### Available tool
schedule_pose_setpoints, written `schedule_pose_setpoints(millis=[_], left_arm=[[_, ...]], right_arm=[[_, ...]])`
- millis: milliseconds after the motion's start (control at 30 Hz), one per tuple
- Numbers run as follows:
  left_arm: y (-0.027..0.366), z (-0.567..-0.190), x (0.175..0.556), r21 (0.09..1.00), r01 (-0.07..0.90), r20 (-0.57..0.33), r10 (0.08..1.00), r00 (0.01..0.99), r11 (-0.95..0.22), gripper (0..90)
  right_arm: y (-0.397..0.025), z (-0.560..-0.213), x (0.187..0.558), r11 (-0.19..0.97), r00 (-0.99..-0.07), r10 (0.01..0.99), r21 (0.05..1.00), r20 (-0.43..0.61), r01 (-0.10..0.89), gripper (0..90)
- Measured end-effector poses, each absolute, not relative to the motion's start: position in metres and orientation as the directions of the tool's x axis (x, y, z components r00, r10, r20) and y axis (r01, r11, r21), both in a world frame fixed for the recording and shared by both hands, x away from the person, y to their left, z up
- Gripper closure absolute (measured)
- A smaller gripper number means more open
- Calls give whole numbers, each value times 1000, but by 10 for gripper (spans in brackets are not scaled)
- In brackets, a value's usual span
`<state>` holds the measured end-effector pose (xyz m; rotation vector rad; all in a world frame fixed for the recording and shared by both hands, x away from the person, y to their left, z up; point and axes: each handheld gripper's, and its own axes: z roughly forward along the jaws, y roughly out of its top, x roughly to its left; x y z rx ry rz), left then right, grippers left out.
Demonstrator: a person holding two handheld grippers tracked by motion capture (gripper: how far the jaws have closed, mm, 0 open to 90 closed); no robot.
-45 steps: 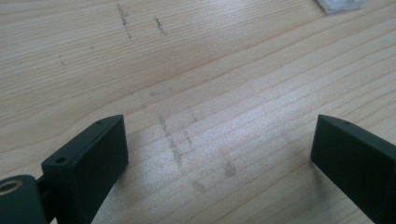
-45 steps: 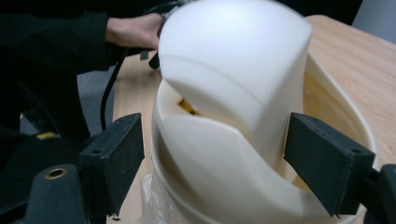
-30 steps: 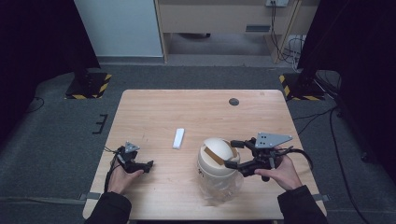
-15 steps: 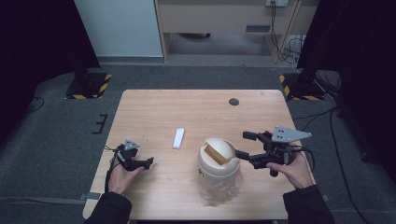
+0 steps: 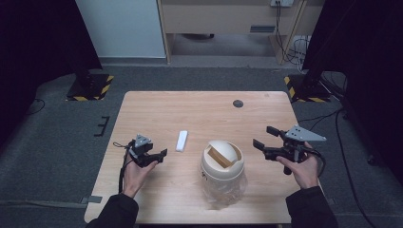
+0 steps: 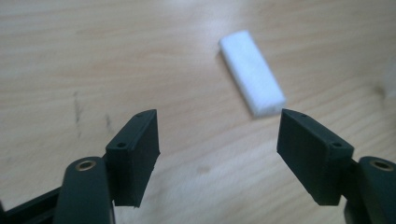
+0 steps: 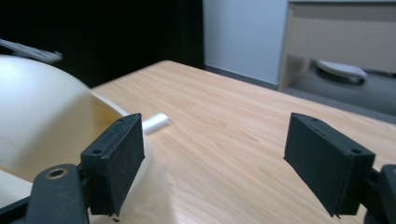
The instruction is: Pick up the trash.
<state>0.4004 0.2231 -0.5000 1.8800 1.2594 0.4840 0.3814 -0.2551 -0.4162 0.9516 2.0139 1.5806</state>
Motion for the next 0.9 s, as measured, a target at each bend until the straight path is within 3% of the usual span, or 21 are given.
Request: schedule_pose_setpoints(millis=[467, 900], left_arm=[[191, -514, 432, 778, 596, -114, 887, 448, -201, 396], [173, -529, 444, 738, 630, -106, 881, 461, -241, 434]], right_arm=[[-275, -449, 392, 202, -608, 792, 918, 51, 340, 196], [-275, -455, 394, 233, -616, 787, 903, 43, 360, 194]])
